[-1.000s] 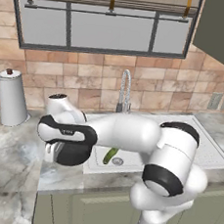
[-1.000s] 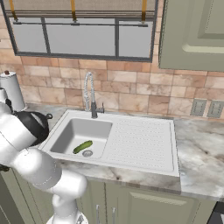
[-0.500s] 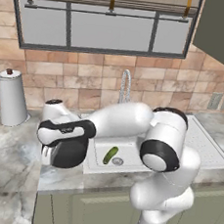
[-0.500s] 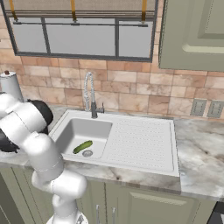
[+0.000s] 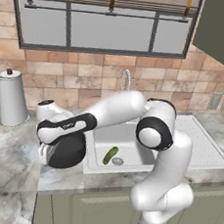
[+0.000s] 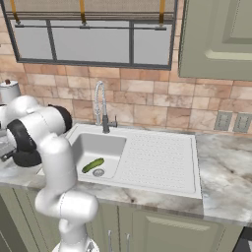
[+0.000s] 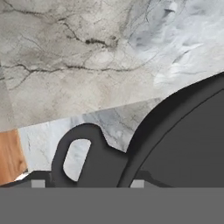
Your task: Dump the cucumber from the pot into the sink. Then turn on the water and wash the cucumber. Then turn off the water and put the cucumber back in the pot.
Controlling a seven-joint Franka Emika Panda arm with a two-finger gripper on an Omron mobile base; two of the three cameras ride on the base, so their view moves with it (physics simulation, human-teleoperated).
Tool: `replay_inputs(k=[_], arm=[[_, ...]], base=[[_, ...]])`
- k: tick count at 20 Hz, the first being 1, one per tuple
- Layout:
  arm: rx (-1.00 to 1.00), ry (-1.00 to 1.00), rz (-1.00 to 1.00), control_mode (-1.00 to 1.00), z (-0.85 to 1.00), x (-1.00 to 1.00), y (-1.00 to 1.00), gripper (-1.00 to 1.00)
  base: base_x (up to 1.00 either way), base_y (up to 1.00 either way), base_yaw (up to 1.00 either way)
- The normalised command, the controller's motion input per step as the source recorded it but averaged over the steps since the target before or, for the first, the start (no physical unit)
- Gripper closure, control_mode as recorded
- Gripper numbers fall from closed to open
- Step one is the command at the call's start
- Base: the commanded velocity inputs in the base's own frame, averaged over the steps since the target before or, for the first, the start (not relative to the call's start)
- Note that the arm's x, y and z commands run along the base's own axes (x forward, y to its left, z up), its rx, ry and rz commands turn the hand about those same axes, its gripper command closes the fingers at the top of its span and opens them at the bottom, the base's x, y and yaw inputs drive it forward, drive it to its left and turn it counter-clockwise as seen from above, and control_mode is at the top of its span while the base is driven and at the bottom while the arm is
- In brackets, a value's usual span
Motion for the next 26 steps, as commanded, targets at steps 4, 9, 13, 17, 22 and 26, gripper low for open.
replay_inputs(k=[4,9,13,17,22,26], arm=[[-0.01,0.0,0.03,-1.0,-0.07,0.01,0.13,-1.0],[-0.01,0.0,0.01,-1.0,0.0,0.0,0.05,-1.0],[0.0,0.0,0.0,-1.0,0.07,-0.08,0.0,-1.0],[0.0,0.0,0.0,-1.0,0.17,-0.19,0.0,-1.0],[0.0,-0.01,0.0,-1.0,0.57,-0.43,-0.07,-1.0],[0.03,-0.07,-0.01,-1.0,0.97,-0.69,-0.41,-1.0]], base=[[0.0,0.0,0.0],[0.0,0.0,0.0],[0.0,0.0,0.0],[0.0,0.0,0.0],[0.0,0.0,0.0],[0.0,0.0,0.0]])
